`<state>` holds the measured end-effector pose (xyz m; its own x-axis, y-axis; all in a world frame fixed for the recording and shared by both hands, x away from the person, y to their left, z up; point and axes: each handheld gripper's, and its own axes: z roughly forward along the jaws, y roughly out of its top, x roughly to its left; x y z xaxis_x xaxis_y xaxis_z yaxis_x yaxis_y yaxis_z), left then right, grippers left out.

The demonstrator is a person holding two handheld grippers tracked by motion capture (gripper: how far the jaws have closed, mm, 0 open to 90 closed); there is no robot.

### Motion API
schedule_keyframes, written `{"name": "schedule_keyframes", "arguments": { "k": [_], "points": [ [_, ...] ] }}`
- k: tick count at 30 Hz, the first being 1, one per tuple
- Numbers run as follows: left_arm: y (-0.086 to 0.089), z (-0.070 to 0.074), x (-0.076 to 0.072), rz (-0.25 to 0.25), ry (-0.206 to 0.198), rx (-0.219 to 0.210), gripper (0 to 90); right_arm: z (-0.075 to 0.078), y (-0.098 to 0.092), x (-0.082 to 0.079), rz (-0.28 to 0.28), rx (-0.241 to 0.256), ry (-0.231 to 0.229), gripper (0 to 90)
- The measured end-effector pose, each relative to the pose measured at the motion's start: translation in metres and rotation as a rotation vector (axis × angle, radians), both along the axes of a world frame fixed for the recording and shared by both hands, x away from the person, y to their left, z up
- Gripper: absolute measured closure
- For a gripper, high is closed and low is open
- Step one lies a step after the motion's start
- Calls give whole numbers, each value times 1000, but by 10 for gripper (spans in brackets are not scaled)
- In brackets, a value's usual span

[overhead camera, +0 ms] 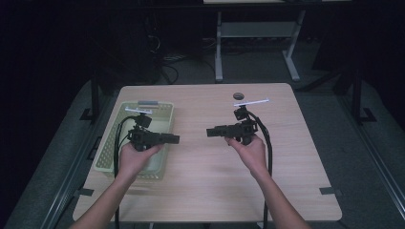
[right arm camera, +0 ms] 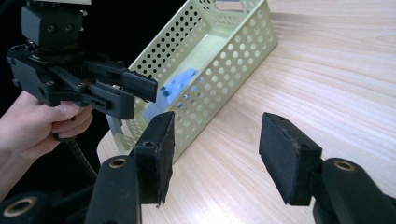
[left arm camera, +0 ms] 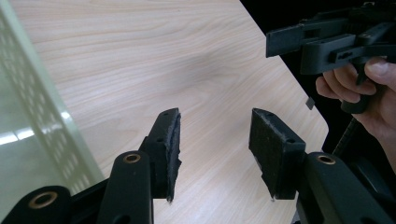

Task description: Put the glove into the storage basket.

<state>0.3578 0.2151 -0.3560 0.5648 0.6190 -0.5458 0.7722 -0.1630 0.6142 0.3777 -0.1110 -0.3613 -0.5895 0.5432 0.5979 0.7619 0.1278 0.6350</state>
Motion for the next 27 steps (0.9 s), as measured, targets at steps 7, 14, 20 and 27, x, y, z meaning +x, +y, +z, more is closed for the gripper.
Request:
{"name": "schedule_keyframes", "arguments": {
  "k": [7,14,20,27],
  "points": [
    [-9,-1,-2,-15,4,-6,503,-2,-14,-2,-24,7,8,441],
    [-20,-2,-6,-45,-9,-11,477,-8,-27,-5,-45,16,19,432],
    [-27,-4,-8,-59,-10,-14,472,-12,-38,-8,-56,11,27,424],
    [-34,-5,-10,-77,-13,-20,468,-17,-50,-11,-76,15,29,421]
  ]
}}
